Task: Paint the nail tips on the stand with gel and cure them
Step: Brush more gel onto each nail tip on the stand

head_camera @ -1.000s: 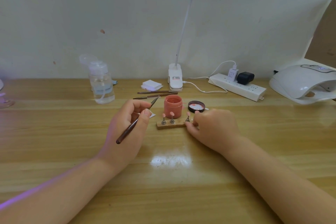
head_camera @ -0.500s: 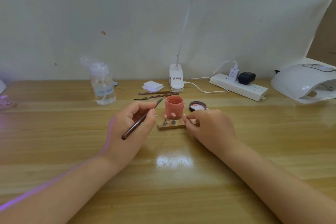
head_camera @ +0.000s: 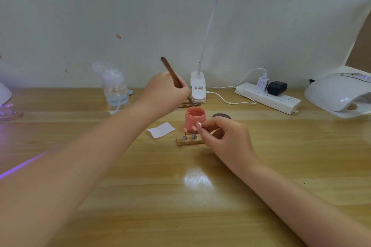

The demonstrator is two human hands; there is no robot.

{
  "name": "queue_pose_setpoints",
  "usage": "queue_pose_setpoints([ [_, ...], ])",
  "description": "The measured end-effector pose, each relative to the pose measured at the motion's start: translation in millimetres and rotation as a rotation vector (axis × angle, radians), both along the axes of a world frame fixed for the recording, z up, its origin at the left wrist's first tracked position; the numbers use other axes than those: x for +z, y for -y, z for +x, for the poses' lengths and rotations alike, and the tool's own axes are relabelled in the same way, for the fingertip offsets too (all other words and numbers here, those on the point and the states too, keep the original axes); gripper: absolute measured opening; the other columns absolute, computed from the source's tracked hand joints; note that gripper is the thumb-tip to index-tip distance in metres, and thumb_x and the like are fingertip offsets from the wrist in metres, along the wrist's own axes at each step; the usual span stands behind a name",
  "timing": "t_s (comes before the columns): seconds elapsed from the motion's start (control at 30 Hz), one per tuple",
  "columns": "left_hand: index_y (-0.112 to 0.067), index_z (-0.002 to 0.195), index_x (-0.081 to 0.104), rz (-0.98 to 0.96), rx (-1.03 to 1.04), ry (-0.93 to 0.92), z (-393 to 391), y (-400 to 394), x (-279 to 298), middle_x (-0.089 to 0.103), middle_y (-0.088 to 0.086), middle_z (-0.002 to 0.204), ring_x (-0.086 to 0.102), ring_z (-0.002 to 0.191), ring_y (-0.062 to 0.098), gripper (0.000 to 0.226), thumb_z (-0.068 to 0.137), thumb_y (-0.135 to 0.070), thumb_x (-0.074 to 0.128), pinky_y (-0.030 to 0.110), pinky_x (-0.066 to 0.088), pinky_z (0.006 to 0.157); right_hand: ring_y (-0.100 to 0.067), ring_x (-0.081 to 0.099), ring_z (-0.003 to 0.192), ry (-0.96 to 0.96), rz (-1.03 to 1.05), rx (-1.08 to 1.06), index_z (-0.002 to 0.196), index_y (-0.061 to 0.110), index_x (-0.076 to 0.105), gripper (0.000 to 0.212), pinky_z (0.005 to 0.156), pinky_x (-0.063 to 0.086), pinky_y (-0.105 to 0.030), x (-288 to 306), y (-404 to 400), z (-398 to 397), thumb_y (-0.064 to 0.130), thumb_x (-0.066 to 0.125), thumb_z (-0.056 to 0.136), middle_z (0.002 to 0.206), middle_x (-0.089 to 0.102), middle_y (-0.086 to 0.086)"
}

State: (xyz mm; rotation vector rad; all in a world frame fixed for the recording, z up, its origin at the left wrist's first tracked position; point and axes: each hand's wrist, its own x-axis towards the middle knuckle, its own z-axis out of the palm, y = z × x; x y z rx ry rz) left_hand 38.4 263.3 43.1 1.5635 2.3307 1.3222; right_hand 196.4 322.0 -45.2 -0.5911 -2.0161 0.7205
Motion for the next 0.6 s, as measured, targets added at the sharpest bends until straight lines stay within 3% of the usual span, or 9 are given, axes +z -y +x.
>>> queue_pose_setpoints([
  [0.03, 0.006, 0.083, 0.064, -0.056, -0.018, -0.037, 0, -5, 2, 0.069, 0.022, 0.083, 0.063, 0.073, 0.031, 0.021, 0.084, -0.014, 0.055, 0.036, 0.046, 0.059, -0.018, 0.060, 0.055, 0.002, 0.008, 0.006, 0.077, 0.018, 0.073, 0.008, 0.060, 0.051, -0.037, -1, 0, -1, 0.021, 0.074, 0.084, 0.069, 0.068, 0.008],
  [0.1, 0.002, 0.066, 0.059, -0.130, -0.016, -0.086, 1, -13, 4, 0.059, 0.018, 0.065, 0.051, 0.056, 0.022, 0.021, 0.080, -0.014, 0.059, 0.030, 0.038, 0.054, -0.016, 0.060, 0.055, 0.002, 0.019, 0.006, 0.077, 0.015, 0.073, 0.007, 0.059, 0.049, -0.032, -2, -1, -1, 0.018, 0.075, 0.083, 0.068, 0.068, 0.009],
  [0.2, -0.013, 0.054, 0.044, -0.220, -0.012, -0.077, 3, -22, 6, 0.039, -0.001, 0.051, 0.037, 0.047, 0.013, 0.030, 0.078, -0.013, 0.062, 0.024, 0.028, 0.046, -0.015, 0.060, 0.054, -0.011, 0.017, 0.002, 0.076, 0.015, 0.074, 0.007, 0.059, 0.049, -0.030, -4, -3, -1, 0.017, 0.075, 0.083, 0.067, 0.068, 0.010],
  [0.3, -0.006, 0.071, 0.063, -0.295, -0.029, -0.069, 4, -28, 2, 0.059, 0.007, 0.066, 0.051, 0.062, 0.019, 0.012, 0.079, -0.014, 0.067, 0.026, 0.037, 0.055, -0.016, 0.059, 0.054, -0.025, 0.015, -0.002, 0.074, 0.016, 0.074, 0.008, 0.059, 0.048, -0.032, -4, -4, -2, 0.016, 0.076, 0.082, 0.063, 0.064, 0.014],
  [0.4, -0.007, 0.085, 0.072, -0.321, -0.059, -0.018, 4, -31, -3, 0.071, 0.008, 0.086, 0.060, 0.076, 0.019, 0.011, 0.079, -0.017, 0.073, 0.029, 0.045, 0.064, -0.015, 0.059, 0.054, -0.030, 0.015, 0.002, 0.073, 0.017, 0.073, 0.009, 0.060, 0.048, -0.031, -5, -4, -2, 0.016, 0.076, 0.082, 0.062, 0.062, 0.017],
  [0.5, -0.008, 0.076, 0.069, -0.312, -0.071, 0.076, 1, -30, -5, 0.067, 0.005, 0.077, 0.057, 0.073, 0.019, 0.009, 0.079, -0.016, 0.072, 0.030, 0.044, 0.065, -0.015, 0.059, 0.054, -0.031, 0.005, 0.009, 0.075, 0.017, 0.073, 0.008, 0.061, 0.050, -0.034, -5, -4, -2, 0.016, 0.076, 0.082, 0.064, 0.063, 0.016],
  [0.6, -0.006, 0.078, 0.070, -0.126, 0.006, 0.322, -10, -26, -6, 0.071, 0.002, 0.068, 0.057, 0.067, 0.014, 0.011, 0.082, -0.015, 0.068, 0.028, 0.046, 0.062, -0.019, 0.059, 0.055, -0.031, 0.023, 0.026, 0.077, 0.015, 0.074, 0.007, 0.061, 0.051, -0.040, -4, -3, -1, 0.017, 0.075, 0.083, 0.065, 0.065, 0.012],
])
